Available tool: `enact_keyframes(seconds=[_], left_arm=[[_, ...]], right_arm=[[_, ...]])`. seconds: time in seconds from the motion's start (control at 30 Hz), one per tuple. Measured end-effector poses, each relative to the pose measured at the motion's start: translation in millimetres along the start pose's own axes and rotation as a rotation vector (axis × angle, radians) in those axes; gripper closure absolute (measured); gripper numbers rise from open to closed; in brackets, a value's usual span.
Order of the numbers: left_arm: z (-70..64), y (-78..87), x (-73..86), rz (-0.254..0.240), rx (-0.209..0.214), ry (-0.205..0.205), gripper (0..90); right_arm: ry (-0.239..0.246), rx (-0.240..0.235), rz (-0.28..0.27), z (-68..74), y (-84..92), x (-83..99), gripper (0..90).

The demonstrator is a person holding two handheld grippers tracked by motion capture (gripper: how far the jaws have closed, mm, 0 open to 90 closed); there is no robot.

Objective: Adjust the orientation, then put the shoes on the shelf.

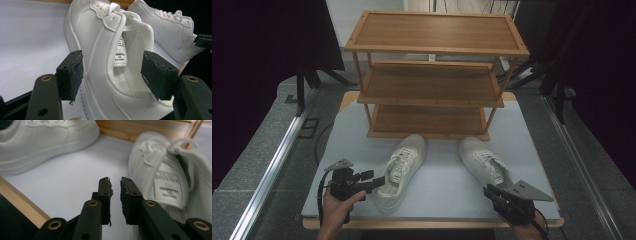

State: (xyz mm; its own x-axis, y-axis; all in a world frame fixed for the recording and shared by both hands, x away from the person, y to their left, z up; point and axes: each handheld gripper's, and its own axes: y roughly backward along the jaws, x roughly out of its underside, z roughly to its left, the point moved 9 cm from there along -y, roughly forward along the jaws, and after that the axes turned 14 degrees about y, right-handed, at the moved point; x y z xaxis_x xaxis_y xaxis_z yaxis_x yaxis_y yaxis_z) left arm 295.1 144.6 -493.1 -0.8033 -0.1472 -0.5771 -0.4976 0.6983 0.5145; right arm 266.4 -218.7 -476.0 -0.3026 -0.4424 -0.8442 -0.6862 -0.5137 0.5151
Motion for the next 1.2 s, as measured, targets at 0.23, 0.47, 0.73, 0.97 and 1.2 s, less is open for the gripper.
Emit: enact_keyframes(seconds=[0.23,0.47,0.73,0.97,1.2], left_arm=[[1.2,1.0,-1.7,-0.007,0.001,0.002,34.4],[-1.0,3.3,-7.2,-0.028,0.003,-0.002,34.5],[-5.6,-1.1,-14.6,-0.065,0.010,-0.021,36.2],[-9.3,3.4,-24.9,-0.107,0.013,-0.035,36.8],[-6.1,3.1,-32.9,-0.120,-0.016,-0.059,36.8]], right_arm=[[0.003,-0.005,-0.037,3.3,-2.6,-7.7,70.8],[0.026,-0.006,-0.061,7.7,-0.2,-10.0,65.1],[-0.019,0.028,-0.094,-7.2,8.6,-10.9,57.9],[-0.034,0.053,-0.115,-27.1,11.4,-17.2,53.2],[-0.079,0.091,-0.140,-65.6,17.2,-19.1,49.4]])
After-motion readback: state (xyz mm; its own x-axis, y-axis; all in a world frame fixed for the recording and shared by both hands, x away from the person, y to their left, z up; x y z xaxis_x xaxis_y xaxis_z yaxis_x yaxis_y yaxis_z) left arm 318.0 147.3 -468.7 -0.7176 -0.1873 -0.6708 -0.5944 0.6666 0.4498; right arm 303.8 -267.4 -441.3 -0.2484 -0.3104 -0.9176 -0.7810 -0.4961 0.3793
